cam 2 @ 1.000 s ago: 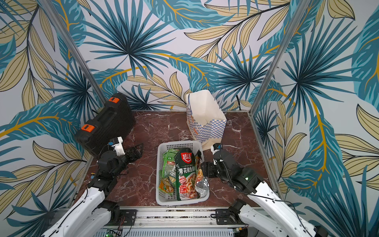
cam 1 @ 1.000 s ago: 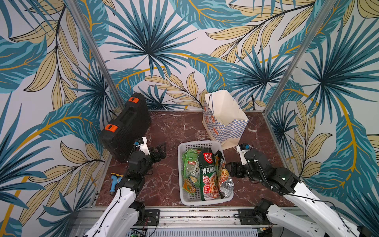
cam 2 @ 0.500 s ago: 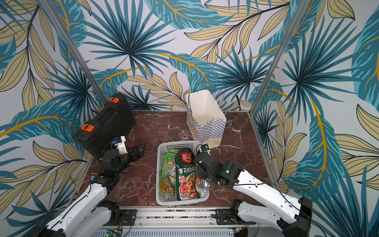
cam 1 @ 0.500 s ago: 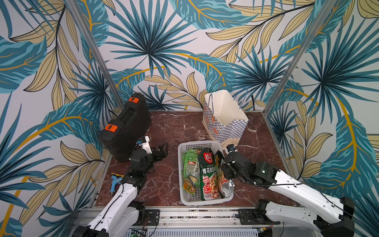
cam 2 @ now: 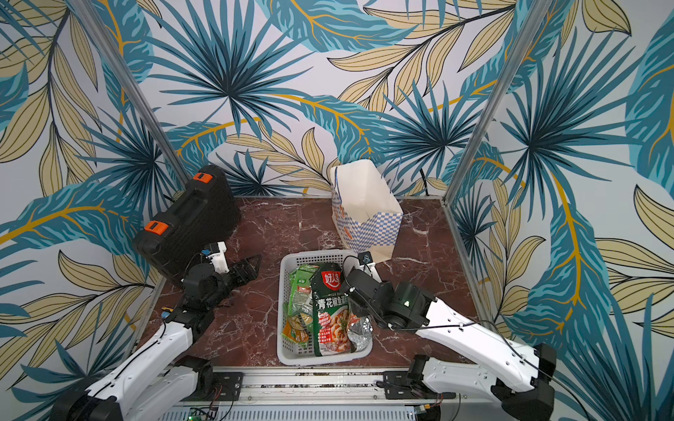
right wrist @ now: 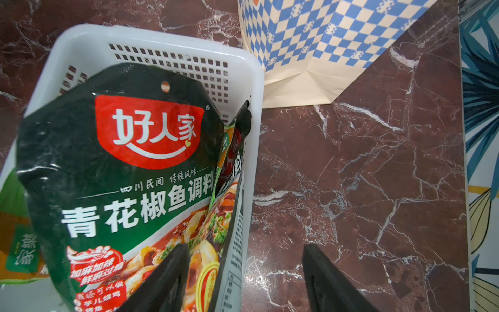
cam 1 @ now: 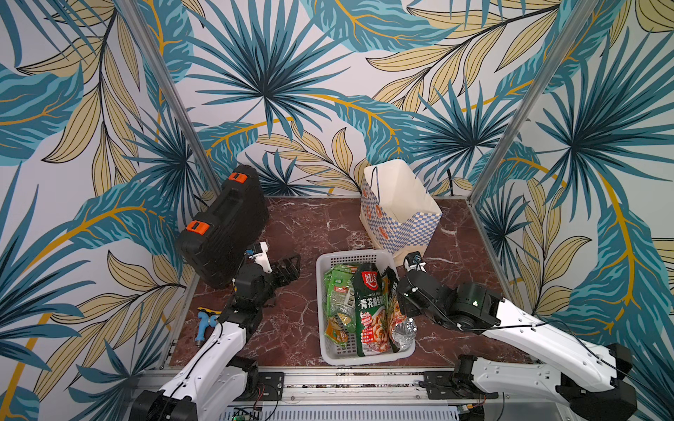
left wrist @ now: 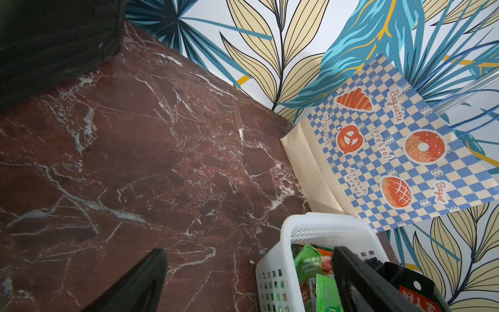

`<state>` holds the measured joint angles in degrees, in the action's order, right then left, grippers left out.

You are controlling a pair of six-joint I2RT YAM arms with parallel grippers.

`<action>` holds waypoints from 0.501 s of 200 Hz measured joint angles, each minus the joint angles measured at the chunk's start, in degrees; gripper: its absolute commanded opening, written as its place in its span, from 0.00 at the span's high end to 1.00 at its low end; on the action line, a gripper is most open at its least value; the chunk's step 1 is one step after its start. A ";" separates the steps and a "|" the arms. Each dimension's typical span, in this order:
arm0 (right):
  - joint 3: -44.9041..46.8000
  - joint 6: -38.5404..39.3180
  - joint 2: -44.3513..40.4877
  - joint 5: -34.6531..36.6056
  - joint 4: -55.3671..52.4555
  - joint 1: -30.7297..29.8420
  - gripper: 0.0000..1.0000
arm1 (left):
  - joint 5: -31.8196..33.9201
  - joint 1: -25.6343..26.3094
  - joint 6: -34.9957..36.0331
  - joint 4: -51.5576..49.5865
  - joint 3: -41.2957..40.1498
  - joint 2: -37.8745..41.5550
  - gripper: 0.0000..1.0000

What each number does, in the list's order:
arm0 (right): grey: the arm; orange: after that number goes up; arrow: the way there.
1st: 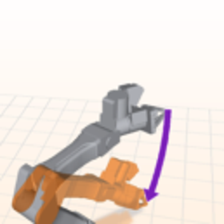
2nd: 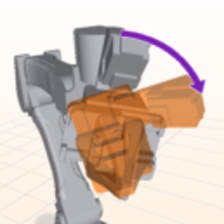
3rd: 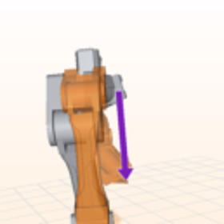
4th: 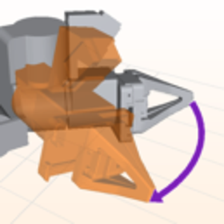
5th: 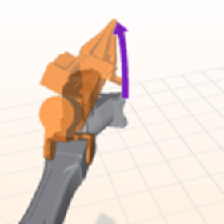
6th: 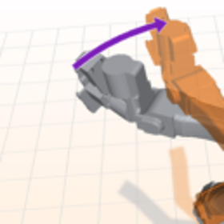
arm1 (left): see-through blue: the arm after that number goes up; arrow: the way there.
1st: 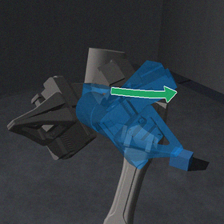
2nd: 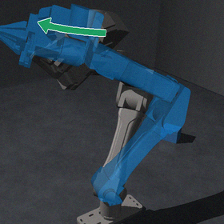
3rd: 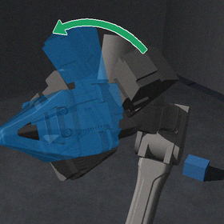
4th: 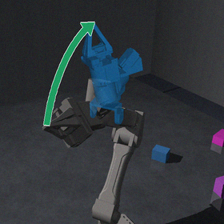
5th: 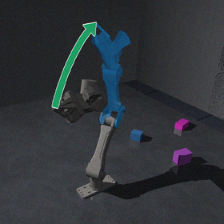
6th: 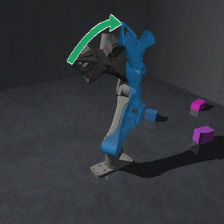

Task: Place the condiment packets inside the bag
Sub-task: Pick up the condiment packet from the storage box.

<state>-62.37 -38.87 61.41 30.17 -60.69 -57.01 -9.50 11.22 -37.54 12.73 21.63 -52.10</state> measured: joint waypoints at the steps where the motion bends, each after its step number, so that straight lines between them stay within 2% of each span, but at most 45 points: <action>1: 0.07 0.07 0.11 -0.02 0.00 0.00 0.37 | 0.00 0.00 -0.02 0.00 0.00 0.00 0.00; 22: 2.43 -0.52 2.99 -0.68 0.79 0.00 0.50 | 0.00 0.00 -0.02 0.00 0.00 0.00 0.00; 45: 3.78 -1.36 4.83 -1.53 1.44 -0.13 0.82 | 0.00 0.04 -0.02 0.00 0.00 0.00 0.00; 62: 3.52 -0.61 4.37 -1.97 2.27 -0.48 0.99 | -0.15 0.11 -0.07 0.00 0.00 0.00 0.00; 100: 2.62 1.64 2.49 -4.20 5.44 -2.03 1.00 | -0.37 0.17 -0.42 0.11 0.00 0.00 0.00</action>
<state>-59.75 -37.23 63.90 25.98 -55.24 -59.05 -9.87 11.40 -37.95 12.84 21.63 -52.10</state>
